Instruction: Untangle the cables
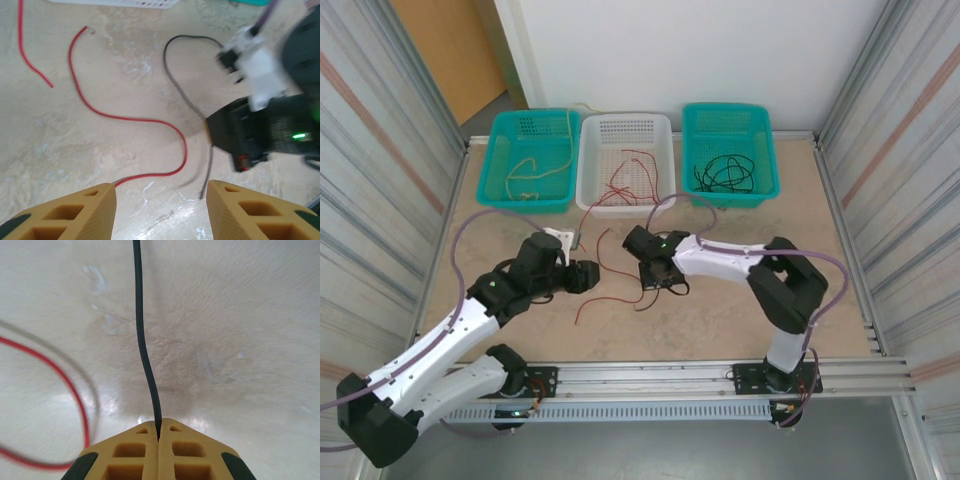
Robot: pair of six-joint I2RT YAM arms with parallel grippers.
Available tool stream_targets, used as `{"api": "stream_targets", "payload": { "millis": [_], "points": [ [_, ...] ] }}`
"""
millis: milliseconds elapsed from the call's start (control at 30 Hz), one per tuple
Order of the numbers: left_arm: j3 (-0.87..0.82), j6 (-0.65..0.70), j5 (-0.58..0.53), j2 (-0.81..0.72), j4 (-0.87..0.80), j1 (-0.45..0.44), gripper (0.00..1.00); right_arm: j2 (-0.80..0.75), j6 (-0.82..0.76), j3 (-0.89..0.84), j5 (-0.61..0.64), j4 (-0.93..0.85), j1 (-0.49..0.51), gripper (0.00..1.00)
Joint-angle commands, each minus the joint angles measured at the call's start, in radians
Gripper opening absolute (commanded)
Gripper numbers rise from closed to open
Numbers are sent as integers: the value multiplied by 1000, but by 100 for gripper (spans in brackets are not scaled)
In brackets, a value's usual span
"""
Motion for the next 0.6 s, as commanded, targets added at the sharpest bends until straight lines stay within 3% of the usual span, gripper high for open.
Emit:
{"api": "stream_targets", "payload": {
  "millis": [0,167,300,433,567],
  "points": [
    [-12,-23,-87,22,-89,5,51,-214,-63,48,74,-47,-5,0],
    [-23,-38,-71,50,-74,6,46,-409,-165,153,139,-81,-8,0],
    [-27,-47,-66,56,-53,6,43,-481,-297,278,145,-90,-55,0],
    [-25,-64,-67,77,-69,5,38,-494,-381,387,42,-84,-228,0],
    [-33,-75,-73,70,-82,5,37,-456,-428,451,-157,-30,-435,0]
  ]
}}
